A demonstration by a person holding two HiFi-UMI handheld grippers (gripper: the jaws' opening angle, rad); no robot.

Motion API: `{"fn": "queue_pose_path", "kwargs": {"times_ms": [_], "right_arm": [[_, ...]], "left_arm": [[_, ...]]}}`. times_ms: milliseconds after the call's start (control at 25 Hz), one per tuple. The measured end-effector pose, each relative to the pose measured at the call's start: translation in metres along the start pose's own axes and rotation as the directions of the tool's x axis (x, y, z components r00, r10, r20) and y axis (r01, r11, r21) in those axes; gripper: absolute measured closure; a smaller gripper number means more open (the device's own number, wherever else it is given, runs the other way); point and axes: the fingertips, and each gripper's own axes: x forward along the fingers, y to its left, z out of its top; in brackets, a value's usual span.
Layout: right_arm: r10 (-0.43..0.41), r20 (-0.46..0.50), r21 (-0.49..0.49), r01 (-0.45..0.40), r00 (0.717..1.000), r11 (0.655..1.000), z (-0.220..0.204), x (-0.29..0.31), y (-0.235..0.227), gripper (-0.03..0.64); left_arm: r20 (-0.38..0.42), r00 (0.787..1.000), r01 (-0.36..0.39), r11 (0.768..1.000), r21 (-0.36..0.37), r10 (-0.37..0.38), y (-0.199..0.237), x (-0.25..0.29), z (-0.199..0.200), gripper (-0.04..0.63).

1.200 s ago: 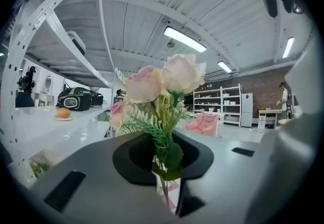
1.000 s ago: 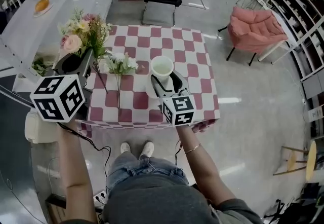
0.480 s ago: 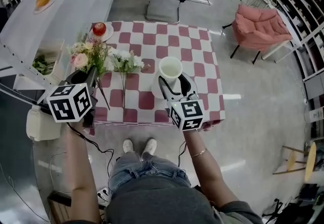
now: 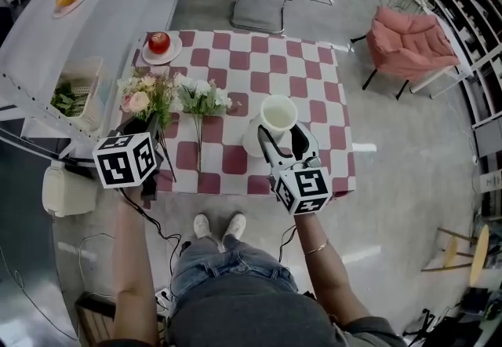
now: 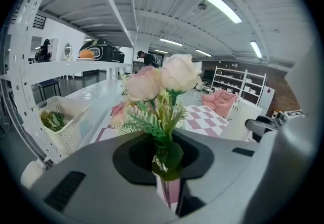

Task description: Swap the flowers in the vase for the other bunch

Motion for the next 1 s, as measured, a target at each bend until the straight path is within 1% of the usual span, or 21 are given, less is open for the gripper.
{"fn": "queue_pose_path", "kwargs": {"times_ms": [240, 480, 680, 1000], "right_arm": [[-0.009, -0.001, 0.003, 0.009, 1.000, 1.000, 0.001, 0.003, -0.001, 0.337], [-0.018, 0.001, 0.016, 0.018, 1.000, 1.000, 0.001, 0.006, -0.001, 0.337], [-0.026, 0.001, 0.018, 0.026, 1.000, 1.000, 0.001, 0.006, -0.001, 0.337], [-0.025, -0.001, 0.016, 0.025, 1.000, 1.000, 0.001, 0.003, -0.001, 0.337]], "left_arm": [[-0.013, 0.999, -0.034, 0.999, -0.011, 0.033, 0.010, 0.021, -0.004, 0.529], [-0.060, 0.996, -0.073, 0.997, -0.024, 0.071, 0.022, 0.048, -0.020, 0.534], [-0.085, 0.991, -0.109, 0.993, -0.034, 0.105, 0.029, 0.066, -0.030, 0.535], [-0.105, 0.984, -0.147, 0.989, -0.024, 0.144, 0.036, 0.082, -0.041, 0.538]]}}
